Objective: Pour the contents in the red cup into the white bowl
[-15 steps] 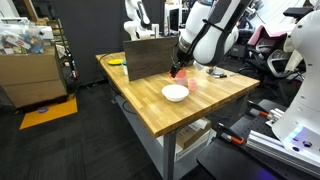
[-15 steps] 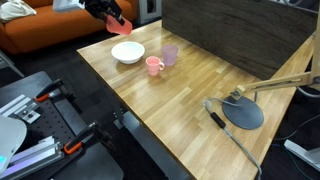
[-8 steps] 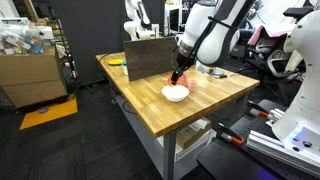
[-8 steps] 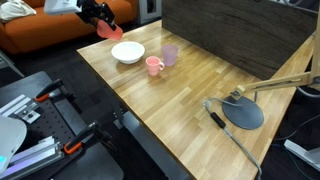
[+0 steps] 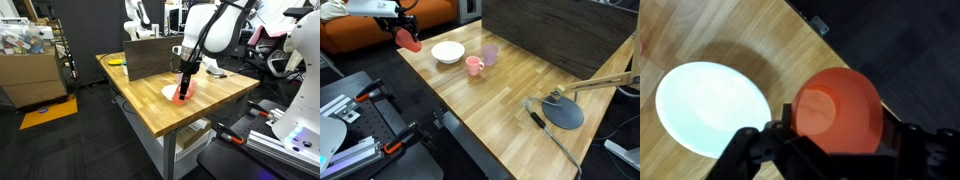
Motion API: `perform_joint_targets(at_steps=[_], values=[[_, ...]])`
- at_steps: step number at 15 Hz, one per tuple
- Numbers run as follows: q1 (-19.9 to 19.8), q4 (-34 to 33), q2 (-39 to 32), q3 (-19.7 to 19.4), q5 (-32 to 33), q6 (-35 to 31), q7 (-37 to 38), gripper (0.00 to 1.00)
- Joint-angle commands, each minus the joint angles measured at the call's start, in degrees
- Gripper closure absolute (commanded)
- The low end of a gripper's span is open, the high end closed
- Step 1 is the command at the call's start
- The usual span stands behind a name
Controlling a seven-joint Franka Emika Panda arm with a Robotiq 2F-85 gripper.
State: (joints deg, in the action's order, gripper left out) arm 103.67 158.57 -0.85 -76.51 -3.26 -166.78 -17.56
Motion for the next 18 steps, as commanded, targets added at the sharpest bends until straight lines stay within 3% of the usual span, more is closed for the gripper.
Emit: perform_joint_targets(at_steps=[1,2,6,8,10,11,12,13,16,17,18], values=[[-3.92,-2.32,5.56,2.25,0.36,12.09,-6.86,0.45],[-4.64,-3.26,5.33,2.59,-1.03,16.28,-8.76,0.45],[-1.56,-6.86,1.31,-2.19,-8.62,28.41,-18.07,0.45],[-0.51,-8.23,-1.60,-3.57,-11.51,30.13,-21.04,0.45],[-0.77,-8.96,-3.59,-3.23,-13.60,27.45,-22.78,0.45],[-1.81,-7.68,0.74,-3.01,-10.76,27.47,-20.14,0.20],[-1.67,-8.26,-0.31,-3.01,-11.44,27.44,-20.74,0.20],[-12.91,-8.23,2.54,7.68,-6.12,26.70,-16.71,0.20],[-12.57,-8.37,1.62,7.64,-5.96,26.60,-16.56,0.20],[-12.57,-8.39,1.53,7.63,-5.94,26.59,-16.54,0.45],[-14.42,-8.62,0.49,9.59,-4.12,27.17,-15.77,0.45]])
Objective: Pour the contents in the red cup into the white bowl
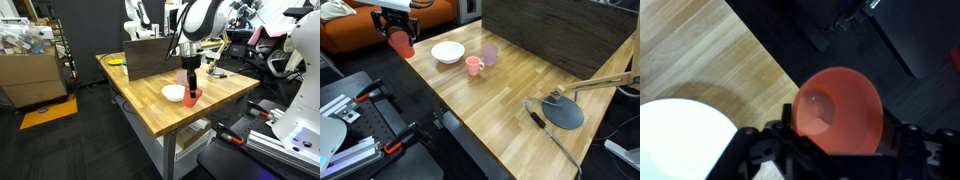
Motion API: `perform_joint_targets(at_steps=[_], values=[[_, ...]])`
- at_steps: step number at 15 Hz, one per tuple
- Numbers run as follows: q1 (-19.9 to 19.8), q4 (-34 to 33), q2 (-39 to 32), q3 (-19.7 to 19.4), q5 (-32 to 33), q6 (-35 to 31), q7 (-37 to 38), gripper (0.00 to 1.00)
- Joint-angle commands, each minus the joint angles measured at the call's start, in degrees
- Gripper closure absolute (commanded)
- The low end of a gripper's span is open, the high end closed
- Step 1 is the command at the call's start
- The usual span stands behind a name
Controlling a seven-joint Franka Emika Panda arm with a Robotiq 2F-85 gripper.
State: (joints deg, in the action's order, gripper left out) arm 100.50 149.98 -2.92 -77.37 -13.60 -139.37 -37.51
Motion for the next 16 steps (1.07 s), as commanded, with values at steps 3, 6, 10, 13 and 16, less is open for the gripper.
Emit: perform_joint_targets(at_steps=[3,6,10,13,16], values=[[-5.69,-2.37,-2.84,6.57,0.68,1.75,-0.62,0.45],[-6.35,-5.08,-6.23,10.05,-5.50,3.54,-4.58,0.45],[-10.83,-8.61,-14.82,18.71,-18.71,6.38,-11.99,0.45],[-18.98,-14.54,-25.37,27.21,-27.60,8.54,-17.99,0.45],[-31.71,-23.80,-32.97,37.78,-24.90,7.43,-16.94,0.45]])
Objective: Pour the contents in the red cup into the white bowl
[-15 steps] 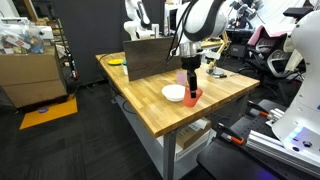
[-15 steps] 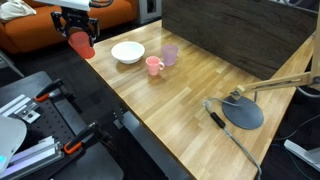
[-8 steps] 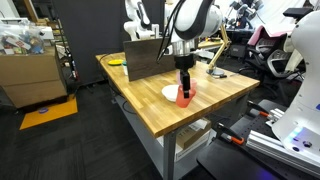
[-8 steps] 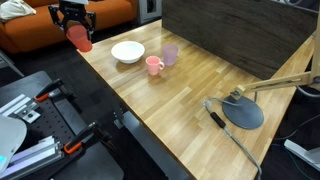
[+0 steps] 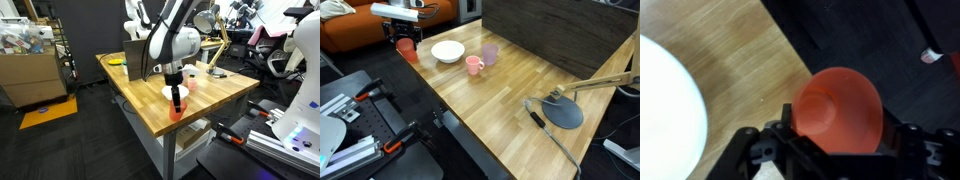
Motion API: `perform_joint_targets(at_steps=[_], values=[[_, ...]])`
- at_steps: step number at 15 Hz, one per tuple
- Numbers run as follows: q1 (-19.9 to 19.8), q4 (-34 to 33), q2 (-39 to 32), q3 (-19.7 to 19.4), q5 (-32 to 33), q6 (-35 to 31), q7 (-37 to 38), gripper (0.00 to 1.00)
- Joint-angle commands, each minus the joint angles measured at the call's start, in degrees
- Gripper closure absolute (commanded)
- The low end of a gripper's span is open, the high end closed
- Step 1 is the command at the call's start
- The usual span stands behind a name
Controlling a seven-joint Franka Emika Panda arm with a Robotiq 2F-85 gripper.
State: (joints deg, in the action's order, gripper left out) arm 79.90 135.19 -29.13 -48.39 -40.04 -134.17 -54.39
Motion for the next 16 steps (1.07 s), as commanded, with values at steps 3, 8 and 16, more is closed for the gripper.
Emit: perform_joint_targets(at_steps=[3,8,16], values=[[-23.14,-17.39,-7.68,18.51,10.34,1.80,5.19,0.45],[-44.00,-21.42,-5.70,38.59,26.53,1.06,15.82,0.06],[-61.56,-20.85,-6.09,55.93,40.49,-0.71,27.05,0.00]])
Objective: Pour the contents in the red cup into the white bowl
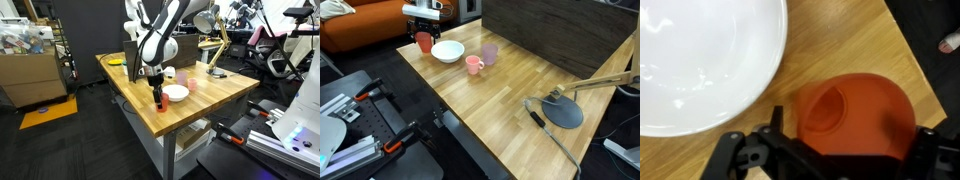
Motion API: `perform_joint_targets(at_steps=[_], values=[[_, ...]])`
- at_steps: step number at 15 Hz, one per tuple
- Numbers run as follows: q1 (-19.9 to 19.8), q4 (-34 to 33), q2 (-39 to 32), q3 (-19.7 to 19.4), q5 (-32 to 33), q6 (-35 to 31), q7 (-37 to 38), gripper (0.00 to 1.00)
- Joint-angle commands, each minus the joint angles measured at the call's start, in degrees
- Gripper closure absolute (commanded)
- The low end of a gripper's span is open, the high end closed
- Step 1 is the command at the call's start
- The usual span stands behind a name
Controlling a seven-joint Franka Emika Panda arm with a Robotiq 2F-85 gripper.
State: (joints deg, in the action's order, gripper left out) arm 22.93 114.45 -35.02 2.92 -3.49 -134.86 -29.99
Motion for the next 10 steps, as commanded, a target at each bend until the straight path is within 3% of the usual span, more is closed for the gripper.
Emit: perform_joint_targets(at_steps=[1,10], values=[[-5.10,-0.11,-0.22,5.05,4.07,-0.14,2.72,0.00],[-5.22,0.30,0.33,5.61,4.74,-0.49,3.44,0.00]])
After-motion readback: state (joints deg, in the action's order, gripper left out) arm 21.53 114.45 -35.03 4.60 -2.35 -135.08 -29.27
